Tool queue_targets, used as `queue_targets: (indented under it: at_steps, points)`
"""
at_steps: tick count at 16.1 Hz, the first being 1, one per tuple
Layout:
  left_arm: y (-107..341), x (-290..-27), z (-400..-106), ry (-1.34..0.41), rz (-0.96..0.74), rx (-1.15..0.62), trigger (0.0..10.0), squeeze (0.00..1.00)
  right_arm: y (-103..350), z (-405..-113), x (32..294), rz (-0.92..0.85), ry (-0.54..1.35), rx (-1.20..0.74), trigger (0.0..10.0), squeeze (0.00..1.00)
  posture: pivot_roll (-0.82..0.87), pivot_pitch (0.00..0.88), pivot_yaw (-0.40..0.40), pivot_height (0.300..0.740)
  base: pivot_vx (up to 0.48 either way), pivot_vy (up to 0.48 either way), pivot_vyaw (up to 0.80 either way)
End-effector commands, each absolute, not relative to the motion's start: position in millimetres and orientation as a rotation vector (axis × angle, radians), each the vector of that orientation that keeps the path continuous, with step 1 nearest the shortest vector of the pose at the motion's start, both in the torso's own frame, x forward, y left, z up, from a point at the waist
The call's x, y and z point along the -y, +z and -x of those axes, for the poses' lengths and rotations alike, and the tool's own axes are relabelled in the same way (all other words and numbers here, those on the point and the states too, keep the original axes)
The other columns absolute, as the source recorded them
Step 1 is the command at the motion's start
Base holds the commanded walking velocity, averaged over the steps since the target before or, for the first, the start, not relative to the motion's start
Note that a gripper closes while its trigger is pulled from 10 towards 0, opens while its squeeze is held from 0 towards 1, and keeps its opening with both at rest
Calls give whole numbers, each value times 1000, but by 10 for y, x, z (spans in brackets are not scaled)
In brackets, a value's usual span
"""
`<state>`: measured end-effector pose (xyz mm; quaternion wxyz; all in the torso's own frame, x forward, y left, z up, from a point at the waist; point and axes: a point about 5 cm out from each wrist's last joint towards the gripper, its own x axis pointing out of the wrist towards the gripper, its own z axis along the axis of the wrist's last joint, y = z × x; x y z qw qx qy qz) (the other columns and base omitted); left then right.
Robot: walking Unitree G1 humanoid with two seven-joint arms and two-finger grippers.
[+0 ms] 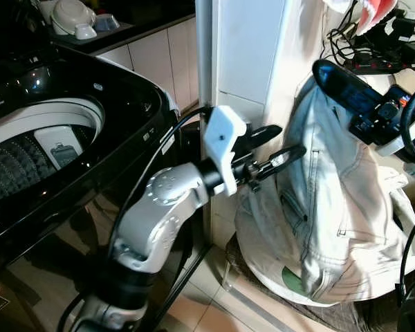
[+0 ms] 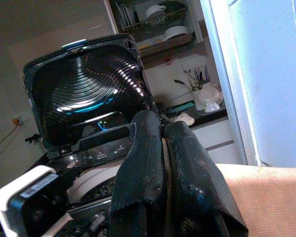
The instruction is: Clothes washing
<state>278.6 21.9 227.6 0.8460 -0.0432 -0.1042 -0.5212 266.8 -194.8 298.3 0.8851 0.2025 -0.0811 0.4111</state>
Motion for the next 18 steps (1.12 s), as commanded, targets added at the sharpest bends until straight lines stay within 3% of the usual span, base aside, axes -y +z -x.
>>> queue_targets:
  at_steps: [1,4,7,10,14,15,16,17,18]
  points:
    - [2317,-183,-2814,-1090,93,240,10000,0,3143,-2575,1868,-399,926,231,0,0,-111,0,20,740,0,0,0]
    - [2374,-78,-2755,-1171,216,245,10000,0,3088,-2589,1843,-400,902,195,0,0,-111,0,20,740,0,0,0]
    - [2282,15,-2648,-1256,205,203,10000,0,3068,-2597,1847,-413,887,181,0,0,-117,0,26,740,0,0,0]
    - [2195,7,-2793,-1101,163,152,10000,0,3035,-2597,1843,-399,882,158,0,0,-115,0,25,740,0,0,0]
    - [2206,-12,-2785,-1135,187,147,10000,0,3030,-2593,1838,-406,879,157,0,0,-114,0,28,740,0,0,0]
    - [2198,-4,-2773,-1140,194,139,1608,0,3026,-2593,1839,-408,876,157,0,0,-112,0,28,740,0,0,0]
    - [2195,-1,-2769,-1140,194,137,1608,0,3023,-2592,1839,-408,875,157,0,0,-112,0,28,740,0,0,0]
    - [2188,7,-2761,-1145,200,133,0,0,3014,-2594,1838,-412,873,155,0,0,-111,0,26,740,0,0,0]
    - [2181,9,-2759,-1147,201,126,0,0,3007,-2597,1834,-415,872,153,0,0,-110,0,25,740,0,0,0]
